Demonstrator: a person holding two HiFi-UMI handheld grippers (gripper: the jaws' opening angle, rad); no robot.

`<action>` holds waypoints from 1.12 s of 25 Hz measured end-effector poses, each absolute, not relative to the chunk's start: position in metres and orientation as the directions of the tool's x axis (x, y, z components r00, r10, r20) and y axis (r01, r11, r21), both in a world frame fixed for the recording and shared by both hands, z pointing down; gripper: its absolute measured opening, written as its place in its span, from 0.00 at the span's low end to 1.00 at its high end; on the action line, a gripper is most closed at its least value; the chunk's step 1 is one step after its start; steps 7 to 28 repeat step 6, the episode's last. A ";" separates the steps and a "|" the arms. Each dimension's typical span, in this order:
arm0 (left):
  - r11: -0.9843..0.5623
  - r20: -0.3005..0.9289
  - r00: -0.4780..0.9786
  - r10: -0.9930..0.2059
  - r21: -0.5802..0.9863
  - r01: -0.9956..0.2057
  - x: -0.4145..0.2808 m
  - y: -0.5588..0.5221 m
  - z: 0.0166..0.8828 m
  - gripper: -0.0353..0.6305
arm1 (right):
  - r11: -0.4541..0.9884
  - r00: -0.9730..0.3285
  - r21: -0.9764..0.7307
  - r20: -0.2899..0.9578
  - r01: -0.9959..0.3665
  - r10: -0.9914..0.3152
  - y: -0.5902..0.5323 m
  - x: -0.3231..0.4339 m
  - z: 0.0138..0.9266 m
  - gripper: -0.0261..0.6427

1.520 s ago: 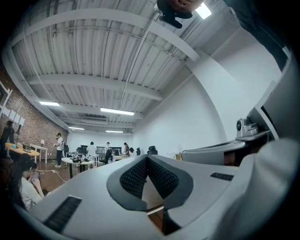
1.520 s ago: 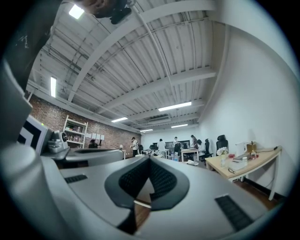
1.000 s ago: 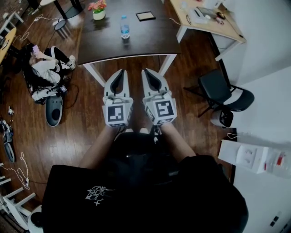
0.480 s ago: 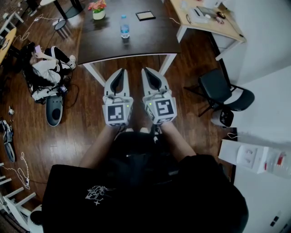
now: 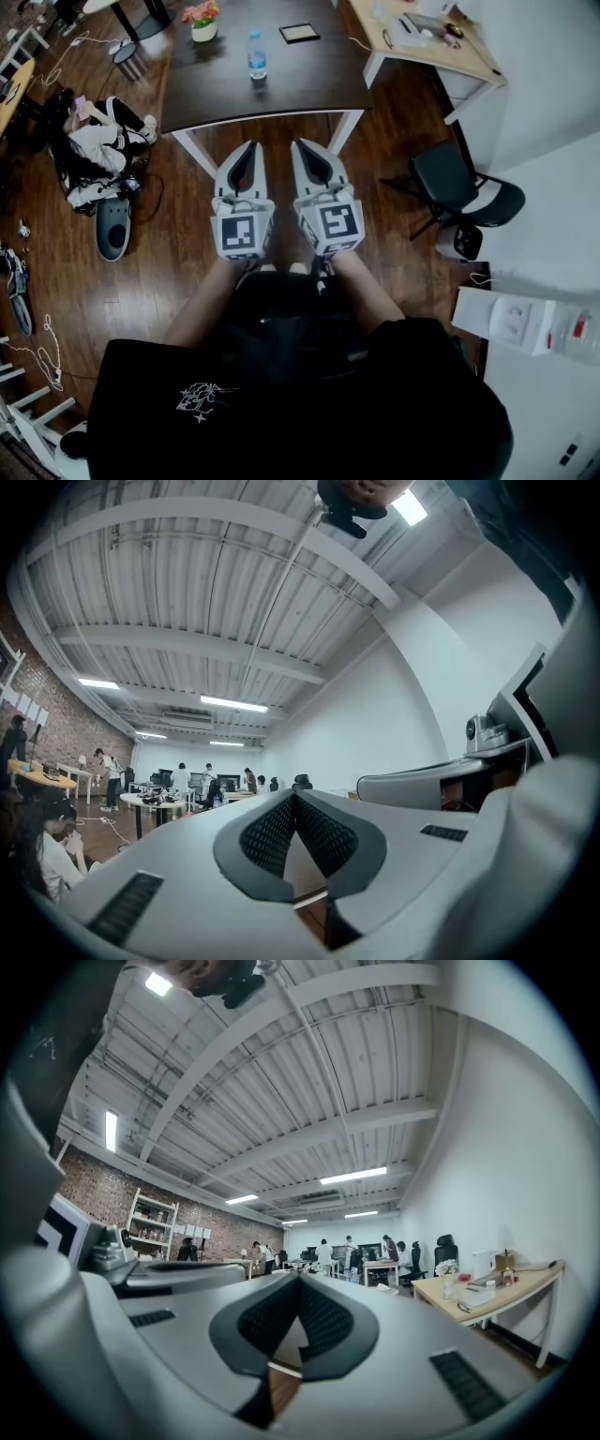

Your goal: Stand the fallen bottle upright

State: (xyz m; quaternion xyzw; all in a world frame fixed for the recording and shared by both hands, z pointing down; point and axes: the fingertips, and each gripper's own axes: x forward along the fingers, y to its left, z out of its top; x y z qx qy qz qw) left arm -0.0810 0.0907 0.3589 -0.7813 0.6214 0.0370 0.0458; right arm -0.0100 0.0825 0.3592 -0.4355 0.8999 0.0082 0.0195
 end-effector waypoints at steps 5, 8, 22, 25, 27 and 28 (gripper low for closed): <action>-0.226 -0.118 0.227 -0.967 -0.029 -0.974 -0.080 0.094 0.358 0.03 | 0.621 -0.620 0.002 -0.048 -0.784 -0.783 0.086 -0.009 0.358 0.06; -0.226 -0.119 0.229 -0.966 -0.031 -0.974 -0.080 0.094 0.358 0.03 | 0.622 -0.621 0.004 -0.053 -0.783 -0.782 0.086 -0.009 0.357 0.06; -0.226 -0.119 0.229 -0.966 -0.031 -0.974 -0.080 0.094 0.358 0.03 | 0.622 -0.621 0.004 -0.053 -0.783 -0.782 0.086 -0.009 0.357 0.06; -0.226 -0.119 0.229 -0.966 -0.031 -0.974 -0.080 0.094 0.358 0.03 | 0.622 -0.621 0.004 -0.053 -0.783 -0.782 0.086 -0.009 0.357 0.06; -0.226 -0.119 0.229 -0.966 -0.031 -0.974 -0.080 0.094 0.358 0.03 | 0.622 -0.621 0.004 -0.053 -0.783 -0.782 0.086 -0.009 0.357 0.06; -0.226 -0.119 0.229 -0.966 -0.031 -0.974 -0.080 0.094 0.358 0.03 | 0.622 -0.621 0.004 -0.053 -0.783 -0.782 0.086 -0.009 0.357 0.06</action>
